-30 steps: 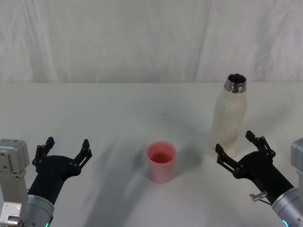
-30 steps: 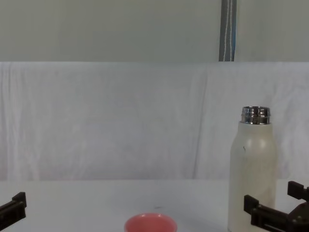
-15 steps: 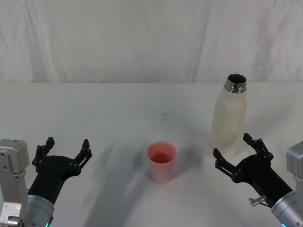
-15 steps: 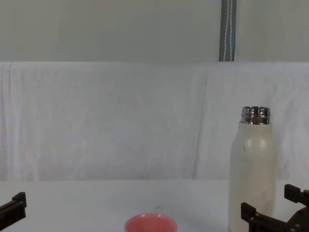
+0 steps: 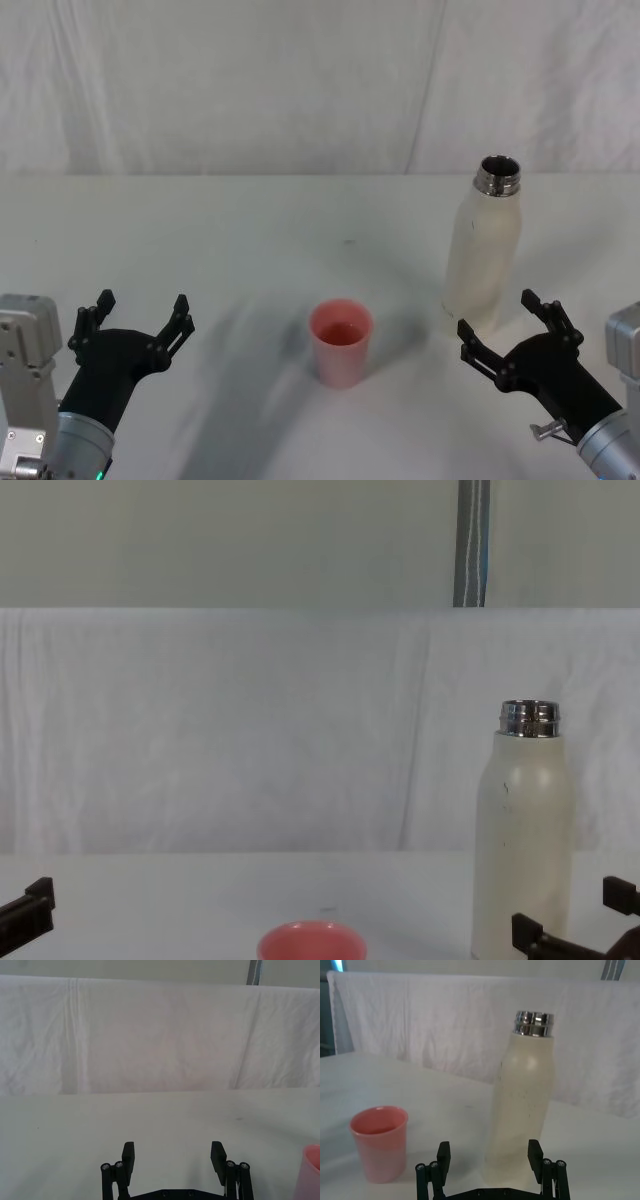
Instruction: Grasp the thermos with one hand and pour water into the cup lid.
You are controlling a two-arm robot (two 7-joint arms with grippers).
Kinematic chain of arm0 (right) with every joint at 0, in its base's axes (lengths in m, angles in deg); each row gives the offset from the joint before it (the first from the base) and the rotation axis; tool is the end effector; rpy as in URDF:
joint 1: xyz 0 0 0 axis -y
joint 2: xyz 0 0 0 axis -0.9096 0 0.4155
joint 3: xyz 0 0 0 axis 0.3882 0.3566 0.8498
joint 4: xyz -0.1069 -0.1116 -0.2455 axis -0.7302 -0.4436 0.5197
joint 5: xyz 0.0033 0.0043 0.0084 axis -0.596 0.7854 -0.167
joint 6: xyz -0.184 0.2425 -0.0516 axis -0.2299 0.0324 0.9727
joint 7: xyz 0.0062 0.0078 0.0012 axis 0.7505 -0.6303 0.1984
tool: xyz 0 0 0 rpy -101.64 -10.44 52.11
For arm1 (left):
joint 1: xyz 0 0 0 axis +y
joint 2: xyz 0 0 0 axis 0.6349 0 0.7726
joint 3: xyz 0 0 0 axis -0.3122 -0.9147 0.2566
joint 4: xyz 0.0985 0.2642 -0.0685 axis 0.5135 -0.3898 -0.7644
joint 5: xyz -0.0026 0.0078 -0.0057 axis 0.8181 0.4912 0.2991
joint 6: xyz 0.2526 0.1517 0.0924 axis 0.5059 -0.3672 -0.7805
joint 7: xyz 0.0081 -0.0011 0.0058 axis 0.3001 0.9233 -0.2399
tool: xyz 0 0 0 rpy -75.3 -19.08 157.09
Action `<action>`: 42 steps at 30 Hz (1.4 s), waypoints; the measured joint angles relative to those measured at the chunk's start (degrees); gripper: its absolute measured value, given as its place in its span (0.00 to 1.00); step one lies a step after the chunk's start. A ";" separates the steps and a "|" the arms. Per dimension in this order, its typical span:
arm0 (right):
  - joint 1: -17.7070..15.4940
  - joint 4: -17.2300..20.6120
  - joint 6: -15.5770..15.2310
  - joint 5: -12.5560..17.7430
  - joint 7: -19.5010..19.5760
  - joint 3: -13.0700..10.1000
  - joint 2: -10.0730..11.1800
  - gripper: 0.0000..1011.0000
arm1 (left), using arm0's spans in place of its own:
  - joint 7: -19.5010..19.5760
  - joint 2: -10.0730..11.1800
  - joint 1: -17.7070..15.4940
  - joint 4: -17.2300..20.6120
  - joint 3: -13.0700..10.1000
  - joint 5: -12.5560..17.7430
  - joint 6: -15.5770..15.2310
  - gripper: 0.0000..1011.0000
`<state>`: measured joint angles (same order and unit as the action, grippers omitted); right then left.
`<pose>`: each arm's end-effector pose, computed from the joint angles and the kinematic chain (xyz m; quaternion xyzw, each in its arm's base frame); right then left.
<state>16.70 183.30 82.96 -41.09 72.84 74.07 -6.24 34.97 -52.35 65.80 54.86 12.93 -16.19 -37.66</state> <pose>0.2803 0.0043 -0.3016 -0.0087 -0.0497 -0.5142 0.8562 0.2530 0.0377 -0.2852 -0.0174 0.0064 0.6617 0.7496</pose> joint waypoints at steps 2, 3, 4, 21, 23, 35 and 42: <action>-0.09 0.01 -0.43 -0.44 0.31 0.06 0.00 0.99 | 0.00 0.00 0.00 0.00 0.00 0.00 0.00 0.99; -0.11 0.01 -0.59 -0.59 0.37 0.10 -0.01 0.99 | 0.00 0.00 0.00 0.00 0.00 0.00 0.00 0.99; -0.12 0.02 -0.63 -0.63 0.39 0.11 -0.01 0.99 | 0.00 0.00 0.00 0.00 0.00 0.00 0.00 0.99; -0.07 0.04 -0.49 -0.43 0.37 0.06 -0.02 0.99 | 0.00 0.00 0.00 0.00 0.00 0.00 0.00 0.99; -0.06 0.04 -0.48 -0.40 0.37 0.06 -0.02 0.99 | 0.00 0.00 0.00 0.00 0.00 0.00 0.00 0.99; -0.05 0.04 -0.39 -0.33 0.33 0.06 -0.02 0.99 | 0.00 0.00 0.00 0.00 0.00 0.00 0.00 0.99; -0.06 0.04 -0.38 -0.29 0.31 0.06 -0.01 0.99 | 0.00 0.00 0.00 0.00 0.00 0.00 0.00 0.99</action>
<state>16.64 183.34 82.58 -41.38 73.15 74.13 -6.25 34.97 -52.35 65.80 54.86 12.92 -16.19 -37.66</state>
